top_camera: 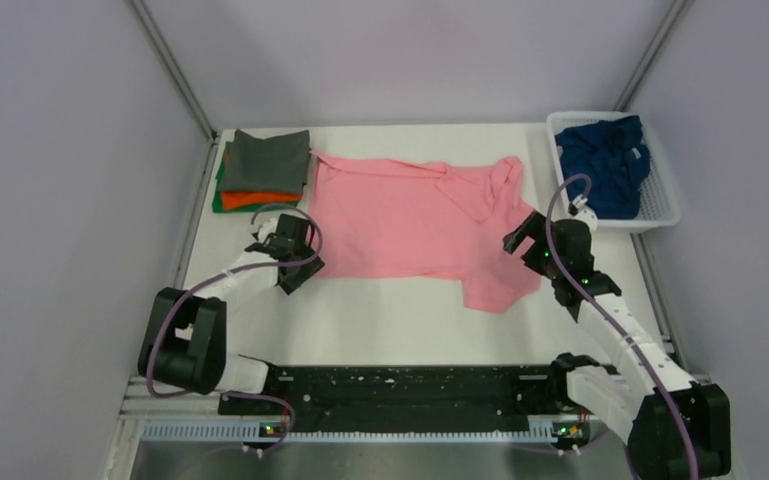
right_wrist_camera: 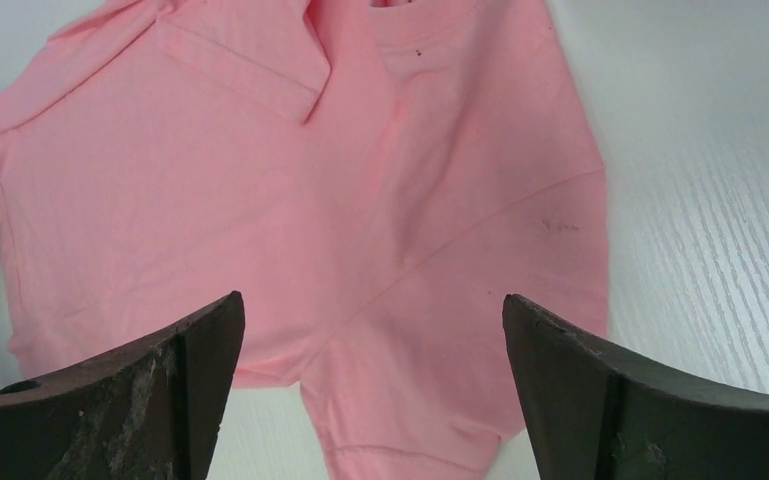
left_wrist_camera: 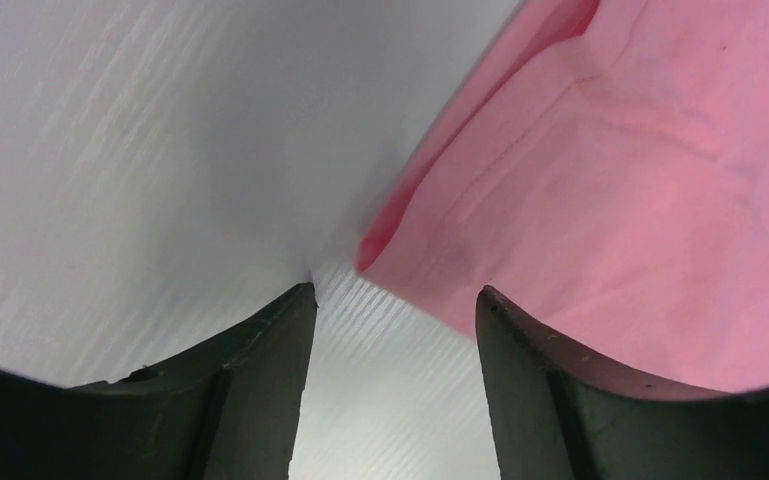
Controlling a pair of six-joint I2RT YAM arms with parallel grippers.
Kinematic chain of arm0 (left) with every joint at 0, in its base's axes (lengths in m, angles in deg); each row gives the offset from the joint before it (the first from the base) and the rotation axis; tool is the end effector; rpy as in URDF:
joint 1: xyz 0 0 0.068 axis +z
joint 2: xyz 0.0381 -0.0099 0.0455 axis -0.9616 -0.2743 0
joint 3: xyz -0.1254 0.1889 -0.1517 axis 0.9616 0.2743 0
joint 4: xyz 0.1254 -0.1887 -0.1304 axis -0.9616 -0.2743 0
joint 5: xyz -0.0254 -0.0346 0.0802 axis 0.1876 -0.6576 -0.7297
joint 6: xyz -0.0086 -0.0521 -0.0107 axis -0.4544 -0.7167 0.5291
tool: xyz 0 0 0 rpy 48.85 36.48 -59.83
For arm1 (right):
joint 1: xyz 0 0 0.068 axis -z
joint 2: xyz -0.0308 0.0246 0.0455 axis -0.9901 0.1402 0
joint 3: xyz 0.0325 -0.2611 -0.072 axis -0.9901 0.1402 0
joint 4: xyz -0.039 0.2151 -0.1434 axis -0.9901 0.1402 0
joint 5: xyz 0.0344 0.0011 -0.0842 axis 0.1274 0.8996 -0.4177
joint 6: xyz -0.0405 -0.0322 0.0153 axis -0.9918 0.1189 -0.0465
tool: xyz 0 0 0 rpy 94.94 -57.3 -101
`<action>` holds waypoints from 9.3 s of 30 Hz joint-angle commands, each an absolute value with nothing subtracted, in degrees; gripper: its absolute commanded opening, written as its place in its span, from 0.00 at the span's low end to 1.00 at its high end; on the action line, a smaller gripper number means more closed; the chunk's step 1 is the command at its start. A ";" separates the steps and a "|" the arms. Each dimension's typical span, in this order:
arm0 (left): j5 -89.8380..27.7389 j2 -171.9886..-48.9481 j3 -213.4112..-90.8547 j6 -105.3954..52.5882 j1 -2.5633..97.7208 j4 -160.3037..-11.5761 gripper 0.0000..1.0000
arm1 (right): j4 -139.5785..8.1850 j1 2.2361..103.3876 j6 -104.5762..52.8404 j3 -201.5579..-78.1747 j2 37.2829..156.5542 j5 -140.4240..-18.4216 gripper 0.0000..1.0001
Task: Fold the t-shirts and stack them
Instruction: Flatten out the tshirt, then grab the side of the flattened tshirt closest away from the robot with both arms
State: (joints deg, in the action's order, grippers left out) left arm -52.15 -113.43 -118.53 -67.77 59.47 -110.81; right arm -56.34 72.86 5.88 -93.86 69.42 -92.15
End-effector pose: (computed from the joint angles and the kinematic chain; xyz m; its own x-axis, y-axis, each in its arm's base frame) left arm 0.2376 -0.0537 0.1649 -0.6347 -0.6387 -0.4350 -0.5970 0.7627 -0.2488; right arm 0.2005 0.0289 0.2202 -0.4834 0.5515 -0.6798 0.2772 0.8331 0.4787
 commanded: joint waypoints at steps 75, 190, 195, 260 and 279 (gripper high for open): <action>-34.33 -76.19 -165.69 -54.21 58.17 -118.33 0.00 | -31.60 58.76 -12.83 -156.95 59.37 -90.60 0.00; -49.05 -133.25 -139.96 -59.92 52.85 -110.57 0.99 | -73.73 72.09 13.40 -168.91 151.46 -89.57 0.99; -49.01 -132.79 -140.76 -59.58 52.90 -111.13 0.99 | -71.42 72.44 7.80 -167.54 147.31 -90.06 0.99; -53.52 -140.88 -178.49 -53.61 54.18 -130.04 0.99 | -45.99 70.59 -8.08 -146.93 110.55 -104.26 0.99; -66.54 -89.36 -113.67 -78.85 48.94 -135.44 0.81 | -53.51 70.82 -0.85 -100.01 66.62 -97.99 0.99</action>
